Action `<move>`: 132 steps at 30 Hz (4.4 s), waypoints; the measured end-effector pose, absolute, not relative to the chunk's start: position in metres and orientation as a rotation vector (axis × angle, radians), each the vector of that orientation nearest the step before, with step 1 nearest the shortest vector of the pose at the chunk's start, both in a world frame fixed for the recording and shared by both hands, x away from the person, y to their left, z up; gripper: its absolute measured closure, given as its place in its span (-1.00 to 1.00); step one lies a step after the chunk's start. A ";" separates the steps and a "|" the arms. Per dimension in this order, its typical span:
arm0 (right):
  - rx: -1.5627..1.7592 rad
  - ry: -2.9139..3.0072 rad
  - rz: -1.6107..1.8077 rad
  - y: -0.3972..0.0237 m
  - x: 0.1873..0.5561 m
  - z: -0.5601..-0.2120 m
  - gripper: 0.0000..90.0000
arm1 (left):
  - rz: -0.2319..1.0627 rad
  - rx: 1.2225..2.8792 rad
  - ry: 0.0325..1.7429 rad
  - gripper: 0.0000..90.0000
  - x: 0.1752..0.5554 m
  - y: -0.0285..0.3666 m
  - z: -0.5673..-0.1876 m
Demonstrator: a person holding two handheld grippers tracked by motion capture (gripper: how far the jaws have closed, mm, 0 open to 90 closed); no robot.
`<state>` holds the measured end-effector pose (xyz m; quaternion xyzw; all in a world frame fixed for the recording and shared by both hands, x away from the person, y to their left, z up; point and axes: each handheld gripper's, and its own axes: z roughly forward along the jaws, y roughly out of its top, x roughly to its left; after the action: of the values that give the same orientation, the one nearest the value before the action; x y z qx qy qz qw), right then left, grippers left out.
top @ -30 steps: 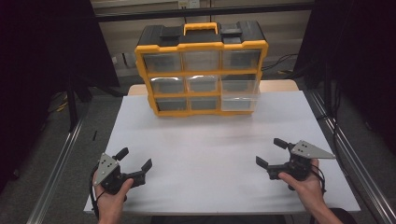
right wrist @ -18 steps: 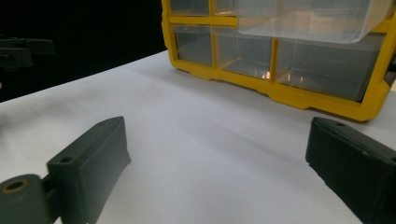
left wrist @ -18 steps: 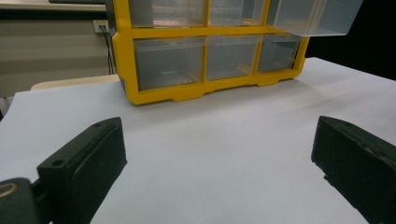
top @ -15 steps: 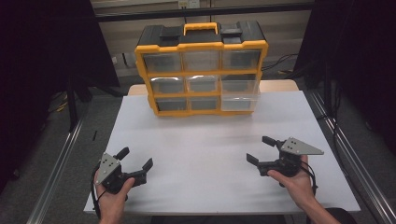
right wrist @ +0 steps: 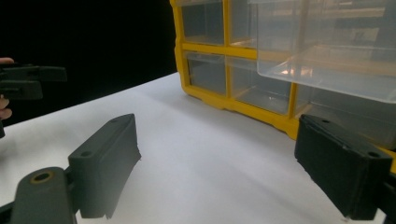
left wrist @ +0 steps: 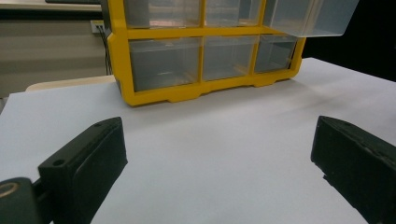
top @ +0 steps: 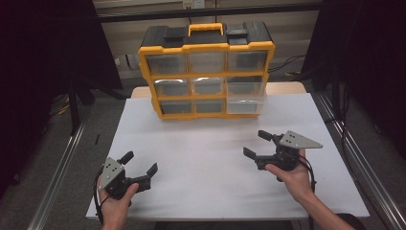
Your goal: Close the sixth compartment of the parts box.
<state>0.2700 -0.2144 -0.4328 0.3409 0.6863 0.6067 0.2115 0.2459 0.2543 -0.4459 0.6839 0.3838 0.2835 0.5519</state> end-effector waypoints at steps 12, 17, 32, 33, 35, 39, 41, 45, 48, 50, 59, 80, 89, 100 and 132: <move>0.931 1.901 1.715 -0.206 0.289 -0.422 -0.55 | 0.658 1.624 0.914 -0.92 0.248 0.253 -0.448; 0.925 1.924 1.695 -0.203 0.299 -0.418 -0.46 | 0.648 1.634 0.910 -0.92 0.252 0.250 -0.450; 0.909 1.912 1.712 -0.199 0.309 -0.425 0.15 | 0.658 1.613 0.908 -0.92 0.250 0.256 -0.448; 0.912 1.909 1.712 -0.200 0.309 -0.425 0.20 | 0.656 1.610 0.908 -0.92 0.250 0.256 -0.448; 0.904 1.906 1.709 -0.200 0.309 -0.425 0.33 | 0.657 1.610 0.912 -0.92 0.250 0.255 -0.448; 0.898 1.907 1.696 -0.201 0.310 -0.424 0.54 | 0.664 1.625 0.905 -0.92 0.250 0.254 -0.448; 0.900 1.906 1.703 -0.202 0.310 -0.424 0.66 | 0.665 1.629 0.892 -0.92 0.250 0.254 -0.447; 0.887 1.889 1.707 -0.204 0.313 -0.421 0.92 | 0.671 1.628 0.893 -0.92 0.249 0.253 -0.447; 0.876 1.888 1.719 -0.203 0.316 -0.419 1.00 | 0.673 1.627 0.893 -0.92 0.249 0.253 -0.447; 0.877 1.896 1.715 -0.203 0.318 -0.419 1.00 | 0.676 1.632 0.892 -0.91 0.249 0.253 -0.447; 0.863 1.871 1.701 -0.198 0.331 -0.416 1.00 | 0.672 1.628 0.890 -0.91 0.248 0.253 -0.447; 0.886 1.837 1.644 -0.205 0.349 -0.421 1.00 | 0.710 1.637 0.862 -0.91 0.245 0.251 -0.445; 0.901 1.822 1.621 -0.204 0.355 -0.421 1.00 | 0.715 1.632 0.869 -0.91 0.245 0.251 -0.444; 0.900 1.807 1.598 -0.203 0.361 -0.423 1.00 | 0.709 1.631 0.869 -0.91 0.245 0.251 -0.444; 0.868 1.794 1.580 -0.195 0.366 -0.420 1.00 | 0.699 1.629 0.872 -0.90 0.247 0.253 -0.445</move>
<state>0.3658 -0.1948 -0.4199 0.3262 0.6739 0.5938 0.2947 0.2466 0.2525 -0.4450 0.6884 0.3685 0.2955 0.5504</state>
